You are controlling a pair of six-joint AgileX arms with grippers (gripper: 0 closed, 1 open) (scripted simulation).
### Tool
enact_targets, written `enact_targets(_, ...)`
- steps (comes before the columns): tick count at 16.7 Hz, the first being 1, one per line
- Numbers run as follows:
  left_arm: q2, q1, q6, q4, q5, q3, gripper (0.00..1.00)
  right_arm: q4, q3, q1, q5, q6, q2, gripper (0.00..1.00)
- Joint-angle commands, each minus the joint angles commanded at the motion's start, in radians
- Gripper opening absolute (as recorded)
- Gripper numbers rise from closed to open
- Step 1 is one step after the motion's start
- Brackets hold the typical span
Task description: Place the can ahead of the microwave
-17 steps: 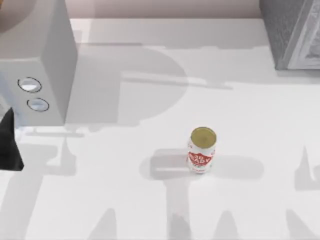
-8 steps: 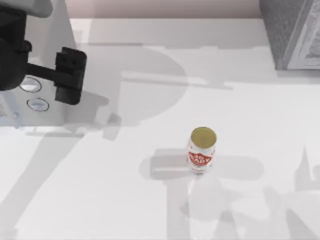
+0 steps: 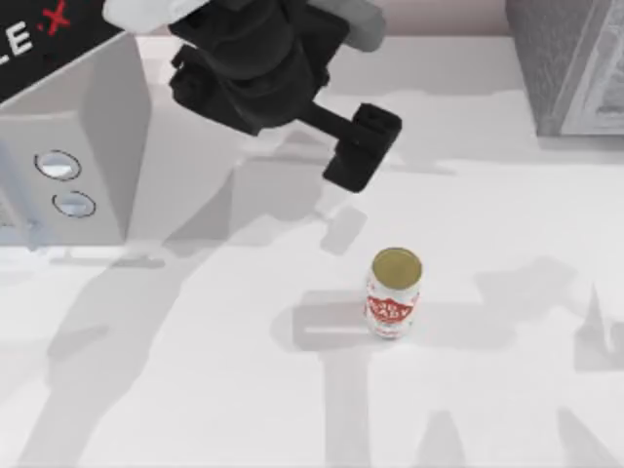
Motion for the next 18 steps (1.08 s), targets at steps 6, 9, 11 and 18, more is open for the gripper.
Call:
enact_targets(6, 0.409, -0.146, -0.003, -0.250, 0.009, 0.378, 1.00, 0.000, 0.000, 0.000, 0.000, 0.000, 0.000, 1.00)
enact_targets(9, 0.499, -0.179, -0.003, -0.307, 0.011, 0.461, 1.00, 0.000, 0.000, 0.000, 0.000, 0.000, 0.000, 1.00)
enact_targets(11, 0.510, -0.183, -0.003, -0.314, 0.012, 0.471, 1.00, 0.000, 0.000, 0.000, 0.000, 0.000, 0.000, 1.00)
enact_targets(18, 0.507, -0.181, -0.001, -0.272, 0.012, 0.427, 1.00, 0.000, 0.000, 0.000, 0.000, 0.000, 0.000, 1.00)
